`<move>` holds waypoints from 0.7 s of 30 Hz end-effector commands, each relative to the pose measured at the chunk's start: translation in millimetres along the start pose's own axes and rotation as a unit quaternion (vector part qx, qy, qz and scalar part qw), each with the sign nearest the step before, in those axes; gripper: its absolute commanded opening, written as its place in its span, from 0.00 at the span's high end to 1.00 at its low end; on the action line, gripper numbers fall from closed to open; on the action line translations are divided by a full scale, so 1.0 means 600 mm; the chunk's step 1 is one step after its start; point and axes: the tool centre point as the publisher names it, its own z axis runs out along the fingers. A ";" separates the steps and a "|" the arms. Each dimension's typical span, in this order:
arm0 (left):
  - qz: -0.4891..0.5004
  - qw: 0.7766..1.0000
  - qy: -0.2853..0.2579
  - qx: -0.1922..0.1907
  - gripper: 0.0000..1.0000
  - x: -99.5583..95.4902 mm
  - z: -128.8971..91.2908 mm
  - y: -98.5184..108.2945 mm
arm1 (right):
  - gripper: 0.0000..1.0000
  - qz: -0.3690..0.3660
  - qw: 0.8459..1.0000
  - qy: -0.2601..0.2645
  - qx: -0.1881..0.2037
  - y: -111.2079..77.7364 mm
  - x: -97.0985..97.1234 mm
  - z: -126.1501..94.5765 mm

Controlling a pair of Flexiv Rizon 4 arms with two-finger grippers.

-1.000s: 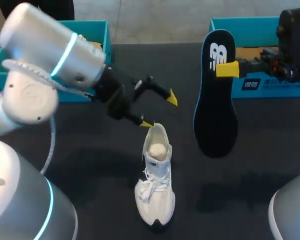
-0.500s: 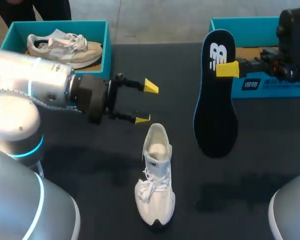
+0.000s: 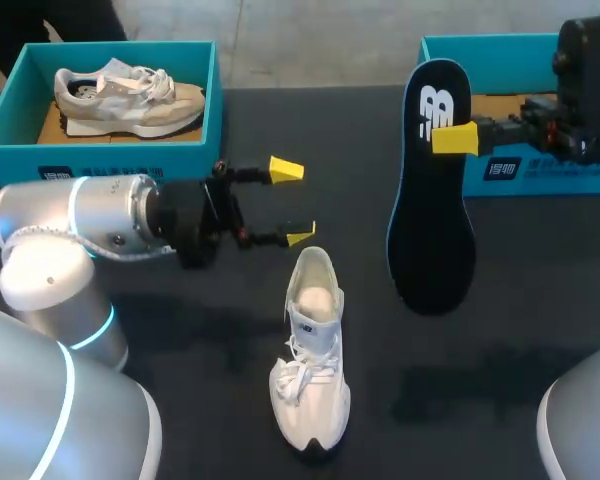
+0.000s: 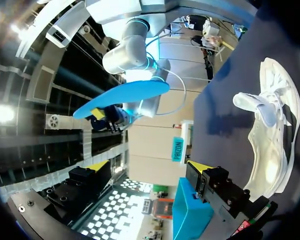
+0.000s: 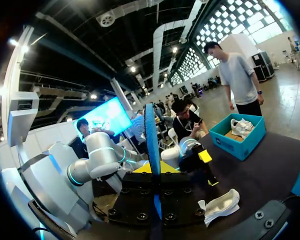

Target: Take the shoe out of the shoebox, open the shoe tongue, remove and reinsert the insole, then place the shoe into the shoebox

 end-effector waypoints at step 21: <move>0.001 1.000 -0.013 -0.002 0.00 0.003 0.002 -0.003 | 1.00 -0.289 0.939 -0.184 0.022 0.107 -0.032 -0.031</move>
